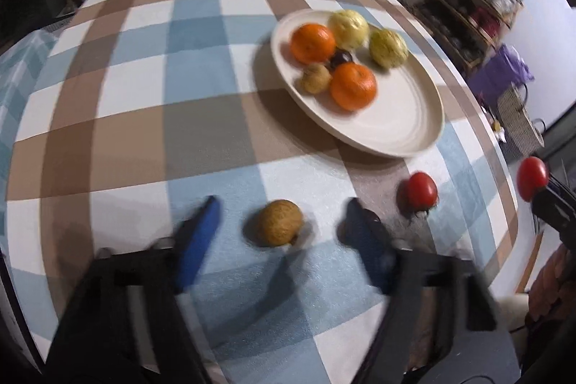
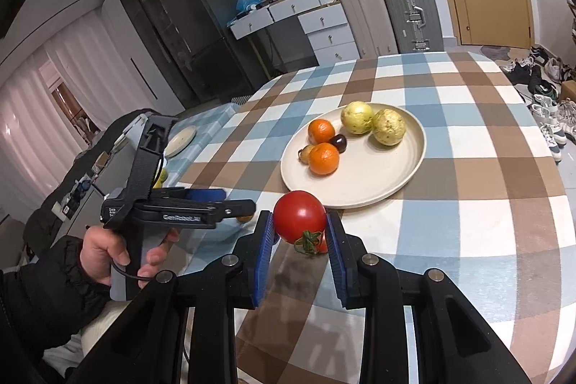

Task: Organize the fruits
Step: 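Grasp another small brown round fruit with the left tool while the right tool holds the tomato, then carry the tomato and brown fruit onto the cream plate and open both tools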

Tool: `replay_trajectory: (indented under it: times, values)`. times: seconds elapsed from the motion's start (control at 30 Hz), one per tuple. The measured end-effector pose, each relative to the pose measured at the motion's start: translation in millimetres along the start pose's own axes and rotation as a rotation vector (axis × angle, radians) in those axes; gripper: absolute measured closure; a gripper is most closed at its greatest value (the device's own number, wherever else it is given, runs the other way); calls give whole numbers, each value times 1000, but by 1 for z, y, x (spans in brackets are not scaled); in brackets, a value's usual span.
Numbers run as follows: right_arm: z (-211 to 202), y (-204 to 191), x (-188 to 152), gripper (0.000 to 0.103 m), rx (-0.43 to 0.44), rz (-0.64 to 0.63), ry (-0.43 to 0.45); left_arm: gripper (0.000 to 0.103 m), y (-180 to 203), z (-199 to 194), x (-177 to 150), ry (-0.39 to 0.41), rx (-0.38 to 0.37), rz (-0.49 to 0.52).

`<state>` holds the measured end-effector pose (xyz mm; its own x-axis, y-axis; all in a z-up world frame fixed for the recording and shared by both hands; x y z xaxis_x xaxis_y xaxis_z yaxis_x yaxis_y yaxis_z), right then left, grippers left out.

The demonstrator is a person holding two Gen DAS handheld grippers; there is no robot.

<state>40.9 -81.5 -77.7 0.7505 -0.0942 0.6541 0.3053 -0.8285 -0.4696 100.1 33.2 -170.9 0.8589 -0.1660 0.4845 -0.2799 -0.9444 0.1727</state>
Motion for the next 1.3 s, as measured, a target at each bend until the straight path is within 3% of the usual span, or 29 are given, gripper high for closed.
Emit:
replay_trajectory:
  times: [0.3,0.37,0.5,0.53,0.97,1.3]
  values:
    - [12,-3,-12,73,-16,-19,-40,57,9,2,-3,-3,-27,36]
    - [11,-3,-11,73,-14,-17,-34,67,7,5,-4,-16,-24,31]
    - [13,-3,-13,73,-16,-23,-39,73,8,7,-7,-22,-8,53]
    - [13,-3,-13,73,-17,-26,-42,80,10,8,-7,-25,-7,62]
    - [14,-2,-15,73,-21,-23,-46,80,18,-8,-1,22,-29,76]
    - [23,6,-11,73,-17,10,-49,80,33,-46,49,160,-52,78]
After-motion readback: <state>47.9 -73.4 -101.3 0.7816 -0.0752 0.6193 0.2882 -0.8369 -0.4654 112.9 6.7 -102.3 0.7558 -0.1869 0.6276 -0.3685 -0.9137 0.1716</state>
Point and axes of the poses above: each gripper's, at about its wrist camera, not at the fingertips, and z roughly the way its jaws point, y to its right, x to its top, the point moved 10 cm from there along z, roughly the way its jaws point, and after that the axes turned 7 degrees about z, right-handed, at the moved point
